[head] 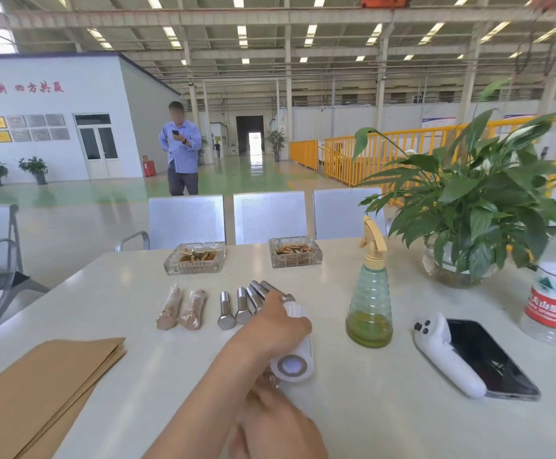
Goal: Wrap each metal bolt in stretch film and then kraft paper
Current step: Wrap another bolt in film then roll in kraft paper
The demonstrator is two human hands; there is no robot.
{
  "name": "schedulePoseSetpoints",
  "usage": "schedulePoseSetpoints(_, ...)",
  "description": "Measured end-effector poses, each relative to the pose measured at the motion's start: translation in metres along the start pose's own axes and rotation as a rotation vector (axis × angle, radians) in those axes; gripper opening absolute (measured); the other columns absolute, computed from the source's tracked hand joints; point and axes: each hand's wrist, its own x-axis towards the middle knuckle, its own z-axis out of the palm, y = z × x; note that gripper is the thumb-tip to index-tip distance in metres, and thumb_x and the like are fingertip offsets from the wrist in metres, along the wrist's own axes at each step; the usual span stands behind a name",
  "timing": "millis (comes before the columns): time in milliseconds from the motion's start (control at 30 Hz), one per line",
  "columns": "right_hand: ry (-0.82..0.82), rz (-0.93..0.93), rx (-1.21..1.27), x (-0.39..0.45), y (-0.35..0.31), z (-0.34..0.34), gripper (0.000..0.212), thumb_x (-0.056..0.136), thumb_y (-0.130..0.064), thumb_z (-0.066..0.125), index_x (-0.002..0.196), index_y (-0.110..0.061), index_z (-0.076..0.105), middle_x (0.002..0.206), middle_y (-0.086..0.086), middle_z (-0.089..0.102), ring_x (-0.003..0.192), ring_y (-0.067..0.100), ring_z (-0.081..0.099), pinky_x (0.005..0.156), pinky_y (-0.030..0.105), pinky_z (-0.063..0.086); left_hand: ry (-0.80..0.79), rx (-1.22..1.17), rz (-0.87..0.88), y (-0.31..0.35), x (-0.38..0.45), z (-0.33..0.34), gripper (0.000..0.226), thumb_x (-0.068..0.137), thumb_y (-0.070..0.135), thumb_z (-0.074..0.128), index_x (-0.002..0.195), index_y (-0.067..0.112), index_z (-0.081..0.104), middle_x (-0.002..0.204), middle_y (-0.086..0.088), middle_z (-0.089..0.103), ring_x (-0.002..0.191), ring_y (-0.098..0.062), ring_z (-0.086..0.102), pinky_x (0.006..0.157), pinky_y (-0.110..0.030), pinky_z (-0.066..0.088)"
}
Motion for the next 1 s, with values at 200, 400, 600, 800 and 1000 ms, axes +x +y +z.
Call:
schedulePoseSetpoints(200,0.587,0.301,0.185,-0.007,0.026,-0.034,0.007,0.098,-0.037,0.051,0.093,-0.034,0.054,0.091,-0.010,0.064,0.085,0.008,0.061,0.072,0.030,0.043,0.029,0.011,0.010,0.001,-0.003,0.004,0.064,0.091,0.044,0.059,0.146,0.021,0.034,0.116,-0.004,0.059,0.098,-0.018,0.062,0.073,-0.026,0.046)
schedulePoseSetpoints(400,0.253,0.166,0.485,0.025,0.048,-0.043,0.045,0.104,-0.032,0.049,0.148,-0.038,0.045,0.138,-0.011,0.056,0.121,0.011,0.058,0.105,0.030,0.042,0.103,0.016,0.014,0.000,-0.008,0.009,0.059,0.088,0.043,0.064,0.134,0.012,0.043,0.131,-0.012,0.057,0.117,-0.027,0.062,0.096,-0.036,0.053)
schedulePoseSetpoints(600,0.235,0.182,0.522,0.033,0.055,-0.049,0.037,0.095,-0.042,0.058,0.131,-0.049,0.055,0.130,-0.015,0.062,0.116,0.008,0.060,0.105,0.031,0.044,0.099,0.099,0.120,-0.008,-0.010,0.010,0.032,0.104,0.037,0.039,0.101,0.010,0.056,0.114,-0.019,0.065,0.096,-0.031,0.062,0.072,-0.034,0.047)
schedulePoseSetpoints(800,0.268,0.170,0.319,0.023,0.066,-0.042,0.040,0.087,-0.048,0.066,0.119,-0.057,0.044,0.127,-0.029,0.047,0.088,-0.005,0.064,0.090,0.025,0.049,0.015,0.152,0.241,-0.031,-0.014,0.008,0.027,0.096,0.014,0.042,0.101,0.012,0.069,0.104,-0.003,0.071,0.101,-0.026,0.067,0.085,-0.034,0.055)
schedulePoseSetpoints(1000,0.356,0.117,0.037,0.018,0.069,-0.030,0.052,0.087,-0.050,0.050,0.134,-0.061,0.029,0.142,-0.037,0.031,0.104,0.001,0.050,0.088,0.017,0.043,0.164,0.384,0.454,-0.064,-0.023,-0.009,0.017,0.095,0.028,0.063,0.110,0.034,0.070,0.111,0.015,0.056,0.106,-0.003,0.054,0.088,-0.017,0.043)
